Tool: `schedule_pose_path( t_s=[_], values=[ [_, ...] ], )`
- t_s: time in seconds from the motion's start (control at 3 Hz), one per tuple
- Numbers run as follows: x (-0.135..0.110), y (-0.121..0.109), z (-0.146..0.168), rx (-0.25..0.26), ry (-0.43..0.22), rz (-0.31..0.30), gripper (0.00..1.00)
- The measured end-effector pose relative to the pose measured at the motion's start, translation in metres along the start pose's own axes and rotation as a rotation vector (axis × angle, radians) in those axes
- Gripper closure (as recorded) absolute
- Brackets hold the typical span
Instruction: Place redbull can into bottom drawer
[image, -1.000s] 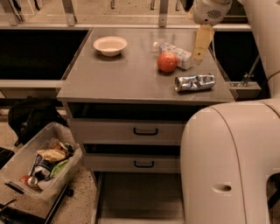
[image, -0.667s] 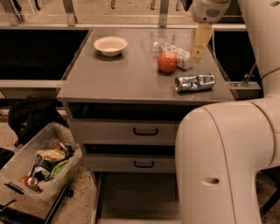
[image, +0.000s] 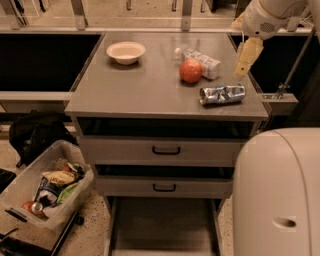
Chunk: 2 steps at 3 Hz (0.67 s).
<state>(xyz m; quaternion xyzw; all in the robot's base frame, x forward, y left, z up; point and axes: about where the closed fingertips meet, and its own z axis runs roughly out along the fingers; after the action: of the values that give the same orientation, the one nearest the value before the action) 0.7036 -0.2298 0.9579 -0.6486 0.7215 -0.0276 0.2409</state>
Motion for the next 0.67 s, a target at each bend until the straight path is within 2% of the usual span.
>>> schedule_pose_path(
  t_s=[0.33,0.67],
  values=[
    [0.023,0.023,-0.019,-0.002,-0.034,0.045,0.0],
    [0.026,0.035,-0.003,-0.042,-0.031,0.054,0.0]
  ],
)
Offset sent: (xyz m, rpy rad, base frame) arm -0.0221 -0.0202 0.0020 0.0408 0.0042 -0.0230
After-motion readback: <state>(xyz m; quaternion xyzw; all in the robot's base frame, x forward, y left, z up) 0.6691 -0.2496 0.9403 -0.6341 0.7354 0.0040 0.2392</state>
